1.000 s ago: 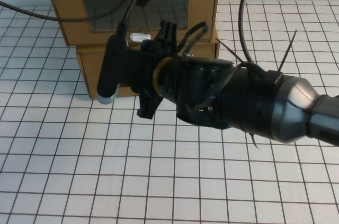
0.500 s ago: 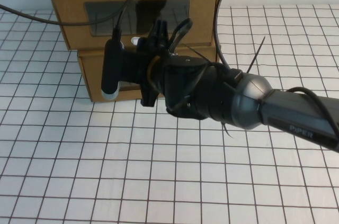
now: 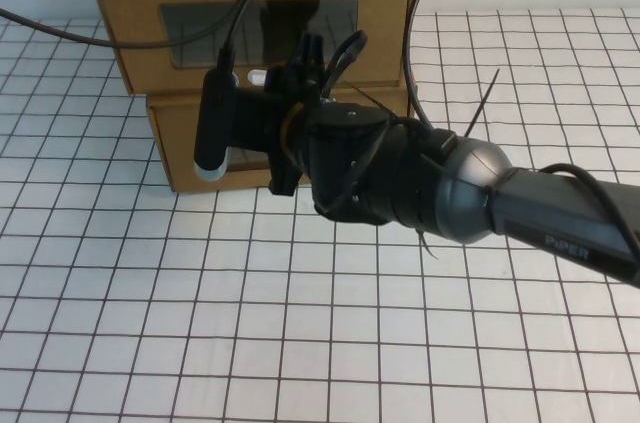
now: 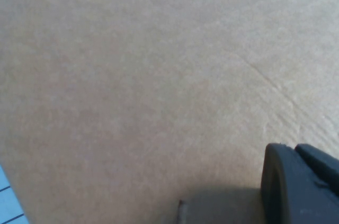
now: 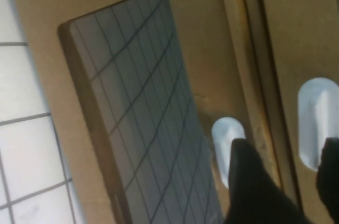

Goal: Open the shoe box
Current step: 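Pull the top drawer of the cardboard box fully open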

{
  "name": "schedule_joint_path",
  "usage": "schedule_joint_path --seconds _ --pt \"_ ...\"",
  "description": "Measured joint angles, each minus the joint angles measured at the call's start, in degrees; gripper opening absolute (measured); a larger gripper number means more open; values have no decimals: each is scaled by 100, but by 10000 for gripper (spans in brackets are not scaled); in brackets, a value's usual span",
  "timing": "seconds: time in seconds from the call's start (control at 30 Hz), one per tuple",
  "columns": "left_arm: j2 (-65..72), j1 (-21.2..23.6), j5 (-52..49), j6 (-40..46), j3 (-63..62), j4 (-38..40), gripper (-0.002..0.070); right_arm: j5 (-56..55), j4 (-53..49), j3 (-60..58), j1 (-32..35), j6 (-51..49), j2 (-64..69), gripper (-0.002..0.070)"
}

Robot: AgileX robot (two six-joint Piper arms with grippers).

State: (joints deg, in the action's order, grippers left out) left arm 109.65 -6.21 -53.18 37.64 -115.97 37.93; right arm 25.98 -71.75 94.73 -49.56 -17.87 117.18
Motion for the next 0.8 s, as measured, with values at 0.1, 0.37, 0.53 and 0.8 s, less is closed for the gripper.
schedule_joint_path --seconds 0.1,0.37,0.53,0.8 --pt "0 0 0 0 0 0 -2 20 0 43 0 -25 -19 256" --pt "0 0 -20 0 0 0 -2 -14 -14 251 0 -34 8 255" --pt "0 0 -65 0 -12 0 -2 -31 -26 337 36 -34 144 254" --pt "0 0 -77 11 -12 0 -2 -143 -35 337 49 -34 184 225"
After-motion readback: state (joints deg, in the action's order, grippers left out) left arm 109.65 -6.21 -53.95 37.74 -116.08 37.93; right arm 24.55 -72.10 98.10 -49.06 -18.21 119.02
